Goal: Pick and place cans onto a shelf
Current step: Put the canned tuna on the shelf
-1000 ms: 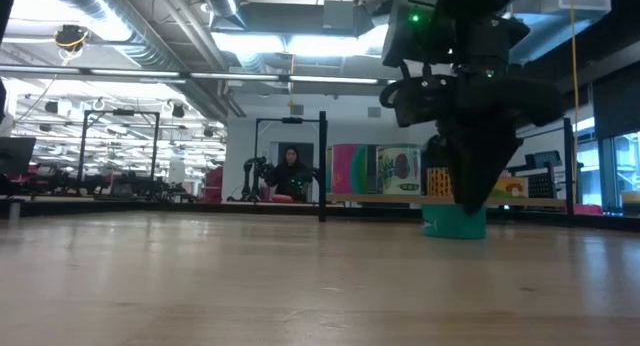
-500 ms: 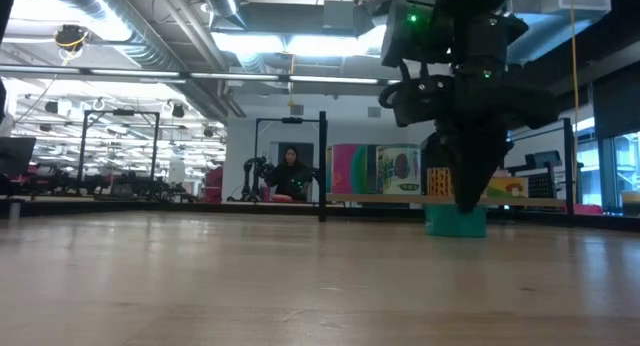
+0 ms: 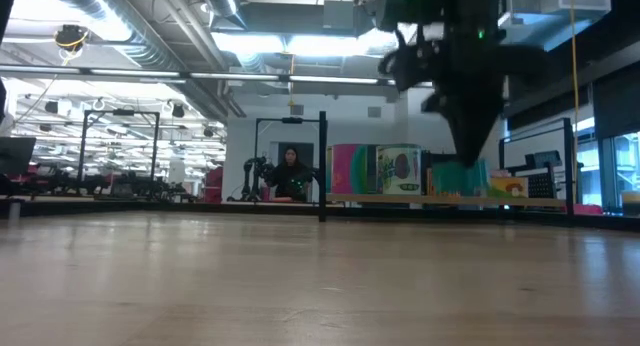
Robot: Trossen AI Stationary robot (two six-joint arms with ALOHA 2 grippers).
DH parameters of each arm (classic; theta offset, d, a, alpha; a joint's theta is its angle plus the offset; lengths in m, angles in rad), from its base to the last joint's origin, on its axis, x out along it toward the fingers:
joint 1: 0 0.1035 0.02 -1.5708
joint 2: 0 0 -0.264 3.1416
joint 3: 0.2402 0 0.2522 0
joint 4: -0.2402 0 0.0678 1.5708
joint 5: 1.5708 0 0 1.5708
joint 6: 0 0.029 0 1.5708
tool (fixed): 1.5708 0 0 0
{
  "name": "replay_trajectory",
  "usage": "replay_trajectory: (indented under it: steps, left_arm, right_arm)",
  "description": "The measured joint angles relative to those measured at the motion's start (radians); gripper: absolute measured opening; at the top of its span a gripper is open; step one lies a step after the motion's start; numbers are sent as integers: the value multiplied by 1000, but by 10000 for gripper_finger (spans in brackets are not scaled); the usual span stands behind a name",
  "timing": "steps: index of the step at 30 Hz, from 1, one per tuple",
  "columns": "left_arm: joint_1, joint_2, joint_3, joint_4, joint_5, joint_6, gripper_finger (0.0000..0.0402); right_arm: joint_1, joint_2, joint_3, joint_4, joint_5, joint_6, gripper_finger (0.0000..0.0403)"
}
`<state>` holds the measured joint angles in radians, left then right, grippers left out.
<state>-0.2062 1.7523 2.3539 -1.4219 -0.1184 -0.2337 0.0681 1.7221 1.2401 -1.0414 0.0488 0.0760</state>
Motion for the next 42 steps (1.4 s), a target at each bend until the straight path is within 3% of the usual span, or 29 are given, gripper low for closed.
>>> replay_trajectory:
  steps: [9,15,23,29,34,42]
  left_arm:
    - [0,0,0,-2,0,3,45]
    - [0,0,0,-2,0,8,45]
    - [0,0,0,0,0,7,45]
    - [0,0,0,1,0,6,45]
    - [0,0,0,1,0,4,45]
    - [1,0,0,2,0,4,45]
  right_arm:
    - [-21,-188,71,-131,89,74,0]
    - [-115,-301,36,-148,101,133,0]
    - [-336,-301,31,-130,115,77,0]
    - [-491,-299,29,-70,39,-1,0]
    - [-552,-298,-42,41,-70,-7,0]
    - [-591,-297,-176,120,-69,-36,0]
